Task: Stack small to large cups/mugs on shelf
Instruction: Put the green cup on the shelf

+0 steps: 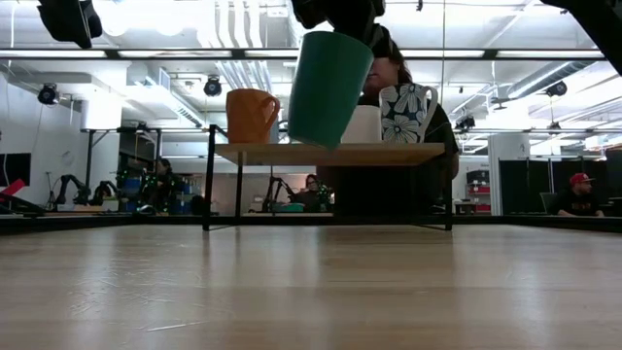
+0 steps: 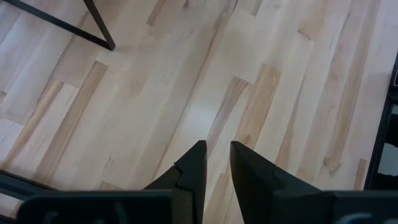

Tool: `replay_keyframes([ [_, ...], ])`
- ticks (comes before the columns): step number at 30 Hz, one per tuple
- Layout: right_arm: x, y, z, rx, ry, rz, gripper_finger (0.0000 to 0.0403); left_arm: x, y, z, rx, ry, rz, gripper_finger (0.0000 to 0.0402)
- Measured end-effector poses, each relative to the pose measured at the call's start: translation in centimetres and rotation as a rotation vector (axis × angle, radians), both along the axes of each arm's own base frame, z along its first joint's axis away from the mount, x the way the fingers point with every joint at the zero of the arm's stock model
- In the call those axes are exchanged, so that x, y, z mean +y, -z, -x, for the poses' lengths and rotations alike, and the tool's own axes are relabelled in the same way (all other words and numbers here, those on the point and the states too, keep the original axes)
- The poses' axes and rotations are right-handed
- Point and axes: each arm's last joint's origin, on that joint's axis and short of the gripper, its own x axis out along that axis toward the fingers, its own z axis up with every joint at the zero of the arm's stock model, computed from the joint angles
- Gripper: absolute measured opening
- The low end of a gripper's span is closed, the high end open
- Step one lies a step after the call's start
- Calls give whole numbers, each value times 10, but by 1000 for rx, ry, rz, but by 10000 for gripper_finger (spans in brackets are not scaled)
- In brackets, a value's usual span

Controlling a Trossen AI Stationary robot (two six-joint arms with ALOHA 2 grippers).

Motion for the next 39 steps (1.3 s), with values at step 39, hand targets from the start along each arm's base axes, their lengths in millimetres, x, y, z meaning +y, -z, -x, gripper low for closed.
replay_keyframes([
  [39,-5,77,1,218,-31,-10,8,0,0,0,0,-4,3,57],
])
